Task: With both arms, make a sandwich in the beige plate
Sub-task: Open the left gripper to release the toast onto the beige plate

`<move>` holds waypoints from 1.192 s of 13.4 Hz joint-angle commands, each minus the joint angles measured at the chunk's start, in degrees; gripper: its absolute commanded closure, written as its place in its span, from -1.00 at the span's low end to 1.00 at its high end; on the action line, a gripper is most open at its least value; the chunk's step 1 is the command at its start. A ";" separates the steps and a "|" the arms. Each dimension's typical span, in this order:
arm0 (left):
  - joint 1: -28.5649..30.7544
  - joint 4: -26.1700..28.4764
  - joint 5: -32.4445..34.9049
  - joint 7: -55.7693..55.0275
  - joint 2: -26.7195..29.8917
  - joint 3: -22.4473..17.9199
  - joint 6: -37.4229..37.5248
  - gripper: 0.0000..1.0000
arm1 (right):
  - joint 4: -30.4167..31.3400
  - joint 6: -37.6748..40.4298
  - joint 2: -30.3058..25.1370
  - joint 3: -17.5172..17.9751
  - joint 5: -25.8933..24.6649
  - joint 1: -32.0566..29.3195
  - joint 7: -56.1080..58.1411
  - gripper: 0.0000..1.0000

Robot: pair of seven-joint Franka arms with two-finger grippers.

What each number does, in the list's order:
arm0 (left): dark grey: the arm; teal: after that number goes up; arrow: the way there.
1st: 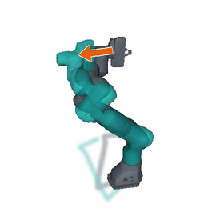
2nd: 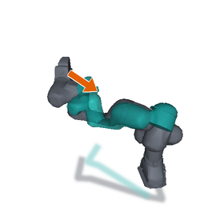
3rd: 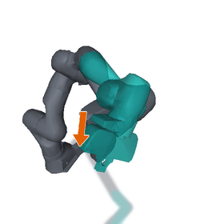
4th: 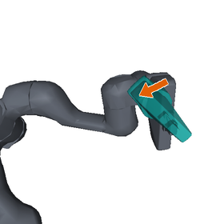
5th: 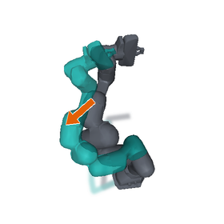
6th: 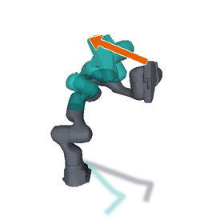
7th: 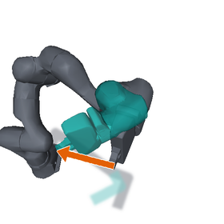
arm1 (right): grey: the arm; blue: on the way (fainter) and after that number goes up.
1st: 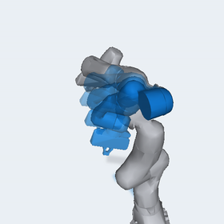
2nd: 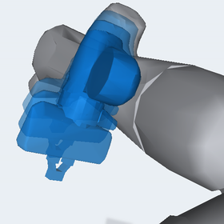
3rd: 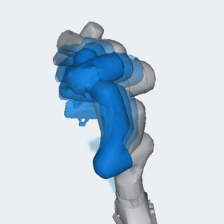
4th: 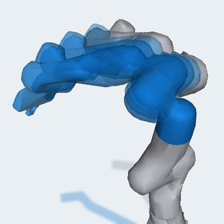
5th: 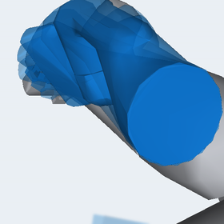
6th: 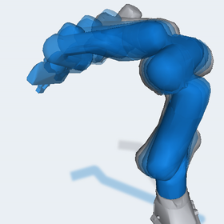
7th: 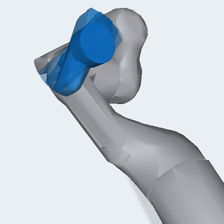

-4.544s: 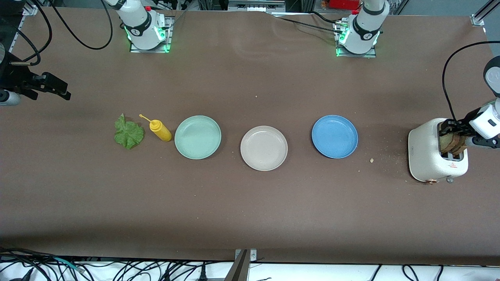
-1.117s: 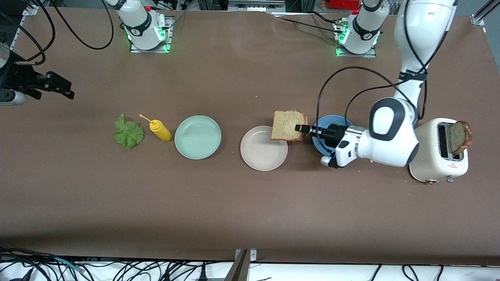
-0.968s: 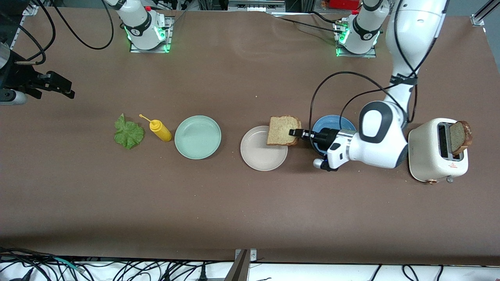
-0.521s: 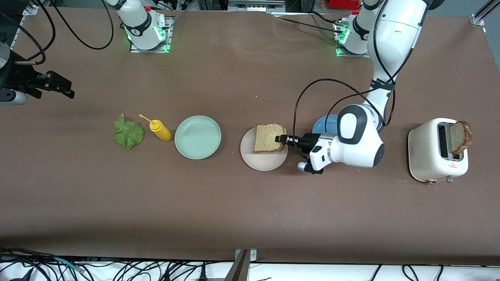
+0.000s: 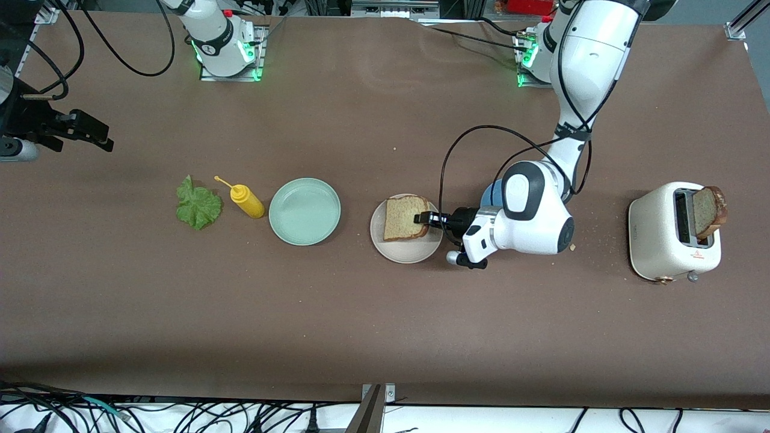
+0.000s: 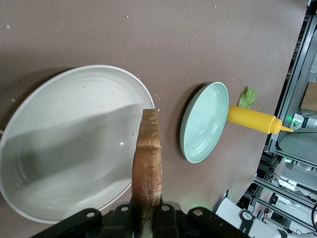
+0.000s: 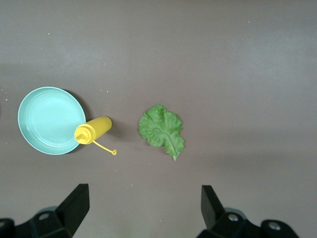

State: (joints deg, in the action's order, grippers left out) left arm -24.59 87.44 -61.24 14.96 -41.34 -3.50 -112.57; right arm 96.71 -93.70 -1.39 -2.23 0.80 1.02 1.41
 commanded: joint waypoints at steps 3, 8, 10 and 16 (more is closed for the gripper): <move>-1.95 -1.31 -2.75 1.12 -1.46 -0.63 -1.25 1.00 | -0.21 0.88 -0.63 -0.32 0.61 0.04 0.79 -1.00; -2.04 -1.22 -2.05 1.12 -2.34 -0.72 -3.00 -0.20 | -0.21 0.53 -0.55 -0.32 0.52 0.04 0.79 -1.00; -1.95 -1.22 -1.96 1.03 -2.52 -0.72 -3.00 -0.35 | -0.21 0.44 -0.55 -0.24 0.26 0.04 0.79 -1.00; -0.98 -0.87 -1.78 0.16 -2.17 -1.78 -3.00 -0.88 | -0.29 0.27 -0.29 -0.93 0.52 0.04 -0.18 -1.00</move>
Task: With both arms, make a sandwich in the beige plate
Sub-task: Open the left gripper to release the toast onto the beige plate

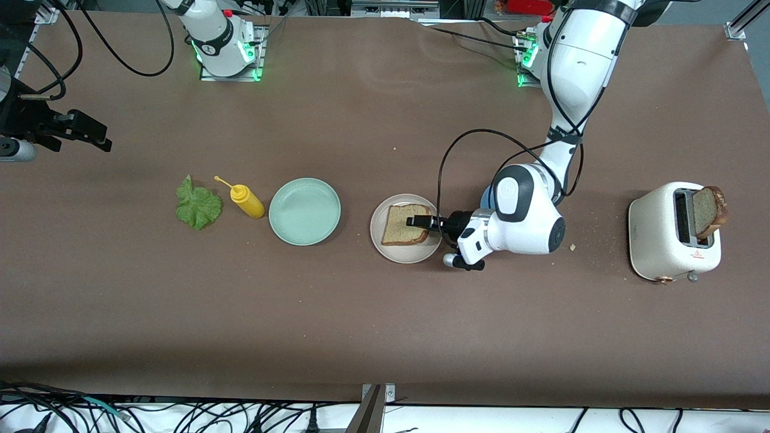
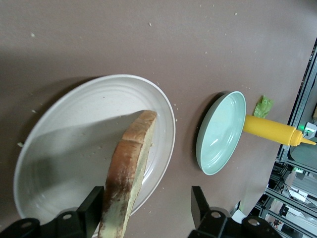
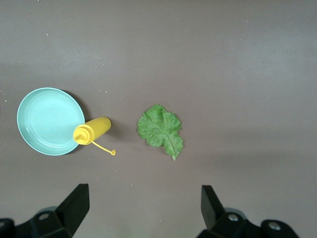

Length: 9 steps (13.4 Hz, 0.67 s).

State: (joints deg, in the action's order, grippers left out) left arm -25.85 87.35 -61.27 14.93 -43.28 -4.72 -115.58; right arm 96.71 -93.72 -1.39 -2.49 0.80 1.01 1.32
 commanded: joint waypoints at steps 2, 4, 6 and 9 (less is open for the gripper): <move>1.41 -0.61 -1.66 -1.38 -0.14 -0.99 0.09 -0.99 | -0.12 0.99 -0.37 -0.32 -0.18 0.13 0.87 -1.00; 1.50 -0.61 -1.40 -2.09 0.12 -2.04 0.09 -0.99 | -0.12 0.82 -0.11 -0.41 0.25 0.13 0.44 -1.00; 1.68 -0.61 1.84 -2.44 0.65 -2.40 0.18 -0.99 | -0.12 0.82 -0.11 -0.24 -0.27 0.22 0.35 -1.00; 1.76 -0.96 8.52 -4.99 1.44 -4.15 0.61 -0.99 | -0.21 0.99 0.86 -0.23 -0.01 0.39 0.87 -1.00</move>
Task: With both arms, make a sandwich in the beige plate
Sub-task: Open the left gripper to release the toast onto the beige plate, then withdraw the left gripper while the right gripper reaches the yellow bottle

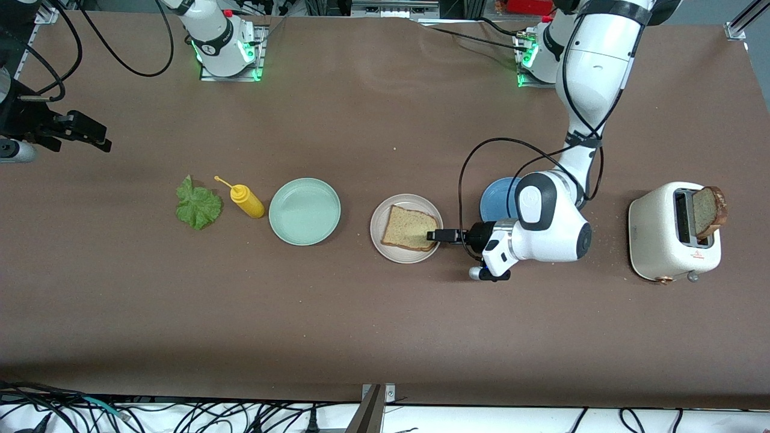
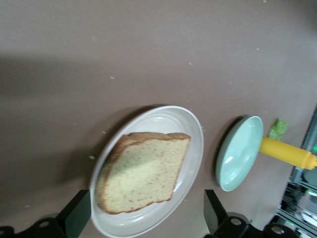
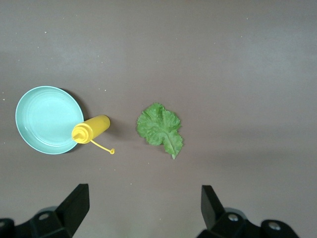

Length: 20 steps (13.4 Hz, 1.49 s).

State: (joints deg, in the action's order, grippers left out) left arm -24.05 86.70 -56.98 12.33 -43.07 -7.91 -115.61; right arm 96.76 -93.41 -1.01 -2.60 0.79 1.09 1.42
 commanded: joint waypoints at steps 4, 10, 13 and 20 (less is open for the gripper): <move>2.16 0.14 12.38 -2.58 3.86 -2.11 1.26 -0.99 | -0.61 1.30 4.68 -0.30 0.62 0.50 0.86 -1.00; 8.04 0.05 29.79 -2.49 8.52 -2.03 7.41 -0.99 | 0.00 1.04 7.77 -0.73 4.81 -0.12 22.45 -1.00; 9.99 0.05 34.03 -2.40 9.40 -2.11 9.26 -0.99 | 2.72 0.51 12.41 -3.54 19.72 -3.80 40.78 -1.00; 14.46 0.05 47.73 -1.88 16.69 -2.03 16.90 -0.99 | 3.61 0.95 26.13 -4.52 35.94 -10.22 83.87 -1.00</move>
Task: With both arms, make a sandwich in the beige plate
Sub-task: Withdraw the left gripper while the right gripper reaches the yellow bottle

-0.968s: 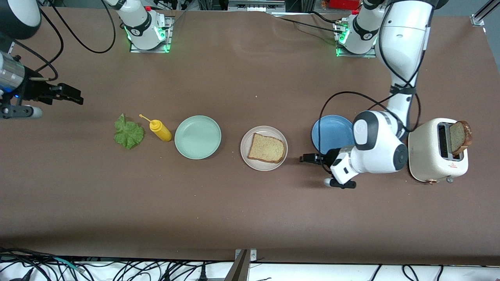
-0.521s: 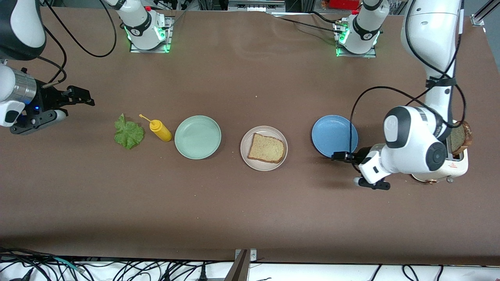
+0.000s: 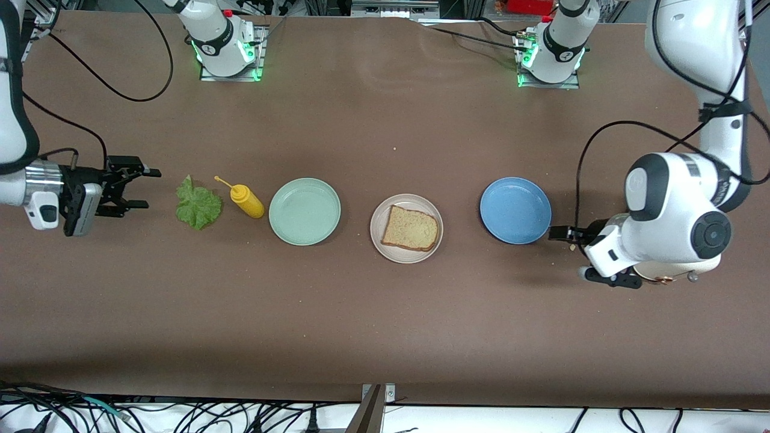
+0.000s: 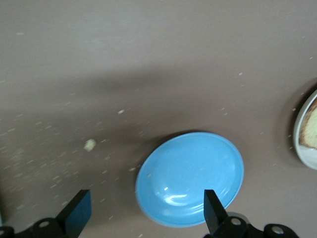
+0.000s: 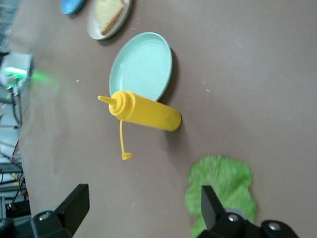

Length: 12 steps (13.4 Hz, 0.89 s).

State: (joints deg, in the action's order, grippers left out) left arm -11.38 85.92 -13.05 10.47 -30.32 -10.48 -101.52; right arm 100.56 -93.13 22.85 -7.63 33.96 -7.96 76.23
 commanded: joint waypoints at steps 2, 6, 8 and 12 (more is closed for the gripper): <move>3.11 0.83 6.53 -0.09 6.83 0.55 5.36 -0.99 | -0.19 0.84 6.13 0.51 8.19 -1.79 20.65 -1.00; 4.96 0.57 9.09 -0.53 11.58 0.55 8.61 -0.99 | -0.11 1.02 12.99 0.51 18.49 -2.06 43.33 -1.00; 5.49 0.39 9.18 -0.53 13.26 0.20 9.58 -0.99 | -0.11 3.29 17.82 0.60 24.19 -2.67 55.12 -1.00; 5.93 -0.05 12.93 -0.62 15.72 -0.42 10.03 -0.99 | 0.85 5.50 20.83 2.17 29.57 -2.23 62.27 -1.00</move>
State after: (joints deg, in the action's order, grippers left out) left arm -5.49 85.67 -4.33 10.46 -16.27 -11.34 -92.29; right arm 101.17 -88.87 43.43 -7.20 61.08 -9.53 135.25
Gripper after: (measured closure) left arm 0.000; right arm 0.000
